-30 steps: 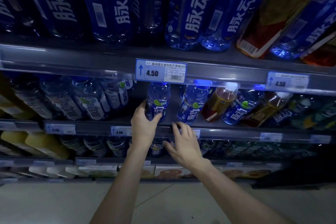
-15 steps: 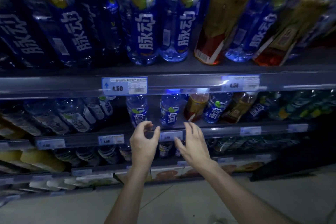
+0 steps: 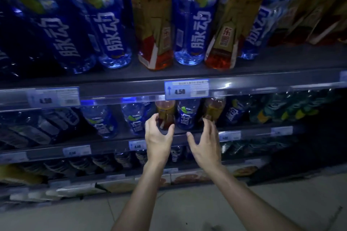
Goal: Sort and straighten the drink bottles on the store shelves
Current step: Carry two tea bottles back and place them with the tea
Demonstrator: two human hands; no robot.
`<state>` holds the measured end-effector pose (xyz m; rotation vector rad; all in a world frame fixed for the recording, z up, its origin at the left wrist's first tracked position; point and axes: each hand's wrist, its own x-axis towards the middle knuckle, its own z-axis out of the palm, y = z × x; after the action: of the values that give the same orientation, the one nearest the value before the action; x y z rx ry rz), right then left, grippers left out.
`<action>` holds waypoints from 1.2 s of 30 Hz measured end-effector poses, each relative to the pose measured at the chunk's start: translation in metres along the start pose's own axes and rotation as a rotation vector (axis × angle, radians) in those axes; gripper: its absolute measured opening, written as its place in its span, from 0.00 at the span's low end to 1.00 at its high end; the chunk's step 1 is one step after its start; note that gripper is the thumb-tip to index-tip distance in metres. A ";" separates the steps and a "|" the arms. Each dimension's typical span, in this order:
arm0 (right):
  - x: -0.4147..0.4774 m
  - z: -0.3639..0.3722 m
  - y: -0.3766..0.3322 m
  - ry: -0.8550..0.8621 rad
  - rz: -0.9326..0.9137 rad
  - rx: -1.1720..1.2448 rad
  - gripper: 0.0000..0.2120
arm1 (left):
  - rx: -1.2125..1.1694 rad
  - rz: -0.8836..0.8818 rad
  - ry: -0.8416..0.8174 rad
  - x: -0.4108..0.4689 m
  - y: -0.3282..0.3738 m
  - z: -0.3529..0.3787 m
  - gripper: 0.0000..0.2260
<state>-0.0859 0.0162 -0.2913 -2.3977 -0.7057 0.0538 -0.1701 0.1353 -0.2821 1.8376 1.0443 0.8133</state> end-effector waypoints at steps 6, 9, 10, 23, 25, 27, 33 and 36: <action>0.011 -0.016 0.029 0.144 0.107 0.126 0.34 | 0.045 -0.124 0.128 0.000 0.012 0.029 0.26; 0.021 -0.015 0.034 0.123 0.143 0.188 0.34 | 0.068 -0.145 0.183 -0.001 0.015 0.038 0.27; 0.026 -0.013 0.034 0.114 0.147 0.216 0.34 | 0.071 -0.150 0.200 0.000 0.014 0.040 0.28; 0.061 0.019 0.028 0.194 0.250 0.415 0.36 | 0.103 -0.058 0.211 0.024 -0.004 0.053 0.30; 0.066 0.022 0.025 0.230 0.263 0.434 0.35 | 0.099 -0.068 0.213 0.030 -0.005 0.057 0.31; 0.071 0.025 0.026 0.261 0.259 0.445 0.35 | 0.089 -0.064 0.218 0.036 -0.007 0.060 0.31; 0.076 0.030 0.030 0.294 0.260 0.433 0.31 | 0.043 -0.078 0.264 0.040 -0.014 0.062 0.30; 0.077 0.026 0.029 0.319 0.272 0.441 0.32 | 0.012 -0.098 0.266 0.042 -0.013 0.058 0.30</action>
<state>-0.0121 0.0503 -0.3186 -1.9967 -0.1895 -0.0548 -0.1082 0.1563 -0.3136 1.7041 1.2982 1.0133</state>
